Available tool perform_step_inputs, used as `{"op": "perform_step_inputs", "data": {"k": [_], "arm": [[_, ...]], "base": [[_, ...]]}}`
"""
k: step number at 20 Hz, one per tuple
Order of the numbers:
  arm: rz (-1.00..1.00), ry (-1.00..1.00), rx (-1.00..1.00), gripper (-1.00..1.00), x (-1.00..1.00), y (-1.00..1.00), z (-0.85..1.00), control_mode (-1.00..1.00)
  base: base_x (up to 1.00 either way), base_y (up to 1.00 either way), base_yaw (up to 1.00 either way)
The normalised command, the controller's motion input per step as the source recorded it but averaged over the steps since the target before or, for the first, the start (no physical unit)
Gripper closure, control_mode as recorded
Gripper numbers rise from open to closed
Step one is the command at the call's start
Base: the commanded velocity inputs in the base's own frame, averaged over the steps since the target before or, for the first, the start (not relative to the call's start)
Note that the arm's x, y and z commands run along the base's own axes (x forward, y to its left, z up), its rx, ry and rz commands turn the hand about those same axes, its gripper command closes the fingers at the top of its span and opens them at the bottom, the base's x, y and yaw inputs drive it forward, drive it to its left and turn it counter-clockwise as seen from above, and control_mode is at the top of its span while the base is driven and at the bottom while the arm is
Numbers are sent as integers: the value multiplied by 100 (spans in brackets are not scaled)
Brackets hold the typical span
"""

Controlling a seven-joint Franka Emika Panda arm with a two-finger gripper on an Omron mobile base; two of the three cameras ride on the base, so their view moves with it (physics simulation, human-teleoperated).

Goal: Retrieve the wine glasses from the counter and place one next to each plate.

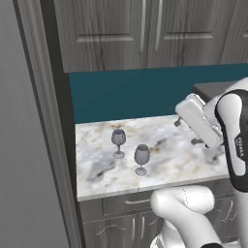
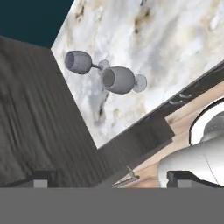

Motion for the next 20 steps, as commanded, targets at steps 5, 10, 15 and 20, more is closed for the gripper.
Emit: {"op": "perform_step_inputs", "data": {"k": [5, 10, 15, 20], "arm": [[-3, 47, 23, -100, 1, 2, -9, -100], [0, 31, 13, -100, 0, 26, -13, -100], [-7, 35, 11, -100, 0, 24, -21, -100], [-25, 33, 5, -100, 1, 29, -22, -100]], "base": [[0, 0, 0], [0, 0, 0], [0, 0, 0], [0, 0, 0]]}}
